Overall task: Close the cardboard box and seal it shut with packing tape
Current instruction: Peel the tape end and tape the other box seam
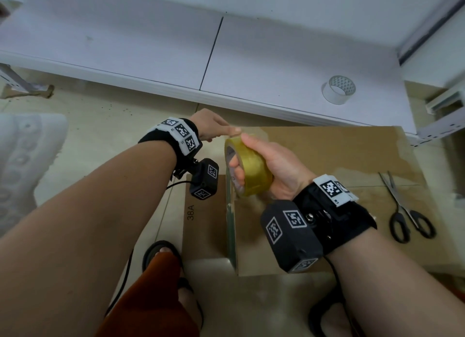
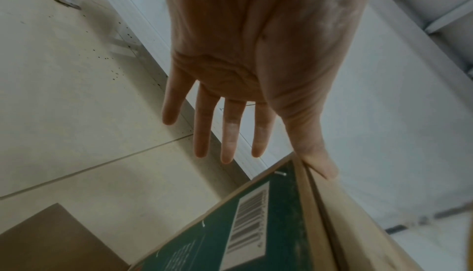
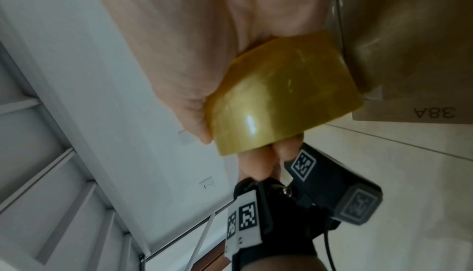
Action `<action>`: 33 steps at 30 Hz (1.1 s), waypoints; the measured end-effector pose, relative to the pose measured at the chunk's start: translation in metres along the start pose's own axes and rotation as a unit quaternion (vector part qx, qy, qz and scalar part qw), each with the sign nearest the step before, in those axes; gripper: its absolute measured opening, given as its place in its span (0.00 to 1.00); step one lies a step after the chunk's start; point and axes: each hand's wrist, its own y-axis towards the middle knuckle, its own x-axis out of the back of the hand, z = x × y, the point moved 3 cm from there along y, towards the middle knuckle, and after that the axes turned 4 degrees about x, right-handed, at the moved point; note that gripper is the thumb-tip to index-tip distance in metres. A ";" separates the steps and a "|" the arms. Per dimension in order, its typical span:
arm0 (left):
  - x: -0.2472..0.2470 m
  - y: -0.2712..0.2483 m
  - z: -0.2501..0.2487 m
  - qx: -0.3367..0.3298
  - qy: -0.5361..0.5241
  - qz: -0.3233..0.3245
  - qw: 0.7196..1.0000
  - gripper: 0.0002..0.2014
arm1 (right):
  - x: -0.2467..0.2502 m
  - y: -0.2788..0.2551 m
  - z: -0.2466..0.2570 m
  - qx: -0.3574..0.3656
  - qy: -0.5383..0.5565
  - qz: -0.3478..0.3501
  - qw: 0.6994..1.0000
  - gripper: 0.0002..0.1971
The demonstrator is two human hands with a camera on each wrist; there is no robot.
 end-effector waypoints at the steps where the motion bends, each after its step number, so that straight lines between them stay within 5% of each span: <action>1: -0.001 -0.001 0.001 0.005 -0.004 -0.007 1.000 0.30 | 0.000 -0.001 0.000 -0.002 -0.003 -0.005 1.000 0.22; 4: -0.003 -0.005 0.003 -0.001 -0.018 -0.060 0.998 0.33 | -0.001 -0.002 0.000 -0.002 -0.006 -0.017 1.000 0.22; 8: -0.005 -0.023 -0.001 -0.110 -0.016 -0.094 0.989 0.20 | -0.005 -0.003 0.001 -0.013 -0.034 -0.005 0.999 0.24; 12: -0.005 -0.045 0.005 -0.148 -0.020 -0.066 0.987 0.35 | -0.003 -0.004 -0.001 -0.019 -0.017 -0.012 1.000 0.24; 16: -0.009 -0.069 0.013 -0.139 -0.080 -0.053 0.986 0.32 | 0.000 -0.008 0.004 -0.017 -0.025 -0.038 0.999 0.22; 21: -0.024 -0.088 0.009 -0.115 -0.221 -0.033 0.968 0.19 | 0.012 -0.008 0.013 0.008 -0.127 -0.118 0.985 0.25; 25: -0.031 -0.086 0.003 -0.099 -0.255 -0.070 0.959 0.15 | 0.033 0.003 0.019 0.067 -0.323 -0.170 0.929 0.16; 28: -0.038 -0.082 0.001 -0.069 -0.298 -0.077 0.949 0.13 | 0.039 0.013 0.017 0.083 -0.456 -0.105 0.880 0.19; 33: -0.045 -0.085 -0.004 -0.039 -0.398 -0.071 0.914 0.18 | 0.036 0.037 0.007 0.113 -0.509 0.017 0.853 0.37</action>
